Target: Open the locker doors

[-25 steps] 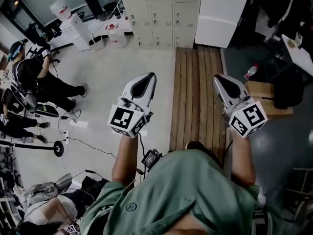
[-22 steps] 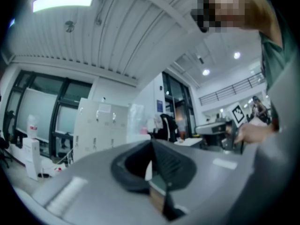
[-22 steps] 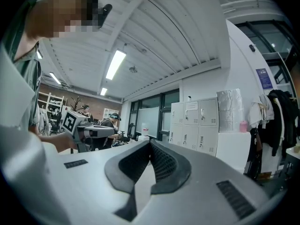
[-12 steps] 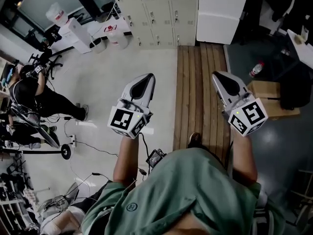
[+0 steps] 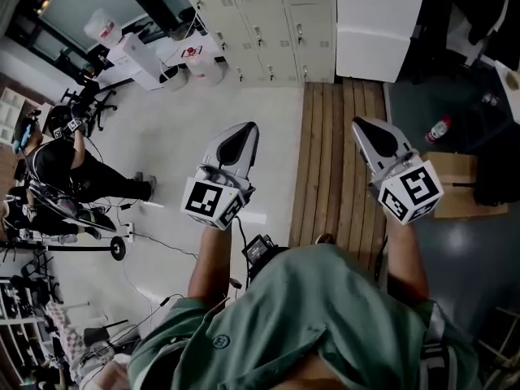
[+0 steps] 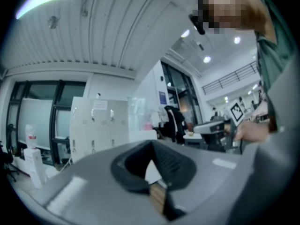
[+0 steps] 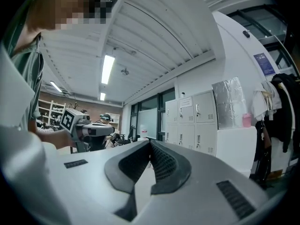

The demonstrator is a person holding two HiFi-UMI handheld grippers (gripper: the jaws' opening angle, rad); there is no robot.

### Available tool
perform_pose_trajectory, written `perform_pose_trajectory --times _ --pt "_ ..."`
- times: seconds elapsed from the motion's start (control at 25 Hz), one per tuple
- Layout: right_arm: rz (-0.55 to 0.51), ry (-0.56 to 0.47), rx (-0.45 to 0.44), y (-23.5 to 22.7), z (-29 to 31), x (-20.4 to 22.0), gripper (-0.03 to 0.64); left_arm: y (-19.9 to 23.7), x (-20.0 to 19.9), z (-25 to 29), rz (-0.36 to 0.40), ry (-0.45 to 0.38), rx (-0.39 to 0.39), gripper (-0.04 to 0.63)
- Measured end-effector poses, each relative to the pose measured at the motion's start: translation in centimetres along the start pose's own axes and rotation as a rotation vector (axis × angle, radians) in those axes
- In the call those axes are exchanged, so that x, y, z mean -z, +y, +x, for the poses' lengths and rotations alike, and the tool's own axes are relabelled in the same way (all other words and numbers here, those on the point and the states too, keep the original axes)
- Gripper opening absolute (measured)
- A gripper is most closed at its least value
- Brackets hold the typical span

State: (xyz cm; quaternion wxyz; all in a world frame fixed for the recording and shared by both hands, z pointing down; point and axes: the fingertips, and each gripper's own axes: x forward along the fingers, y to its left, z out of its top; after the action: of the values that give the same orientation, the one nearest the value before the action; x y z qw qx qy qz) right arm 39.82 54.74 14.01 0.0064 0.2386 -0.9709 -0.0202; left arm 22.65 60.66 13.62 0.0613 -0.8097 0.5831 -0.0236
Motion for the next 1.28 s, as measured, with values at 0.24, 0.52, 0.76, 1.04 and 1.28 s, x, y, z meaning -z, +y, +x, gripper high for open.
perform_pose_trajectory --times 0.24,0.52,0.76,1.04,1.28 --pt "-0.016 0.028 0.006 -2.1 1.5 1.4 0.005 2.2 0.4 2.0 -0.084 -0.035 -0.074 -0.003" --pt "-0.016 0.049 0.024 -4.7 5.5 2.0 0.005 4.6 1.1 7.0 -0.059 -0.035 -0.013 -0.003" --pt "-0.041 0.044 0.081 -7.9 9.8 0.8 0.005 9.5 1.1 9.9 -0.021 -0.049 0.018 -0.003" --pt "-0.055 0.049 0.114 -9.7 16.1 -0.2 0.005 16.2 1.2 12.9 -0.052 -0.1 0.045 -0.003" --pt "-0.033 0.078 0.113 -10.8 19.9 0.1 0.005 19.6 1.6 14.6 -0.077 -0.109 0.057 -0.003"
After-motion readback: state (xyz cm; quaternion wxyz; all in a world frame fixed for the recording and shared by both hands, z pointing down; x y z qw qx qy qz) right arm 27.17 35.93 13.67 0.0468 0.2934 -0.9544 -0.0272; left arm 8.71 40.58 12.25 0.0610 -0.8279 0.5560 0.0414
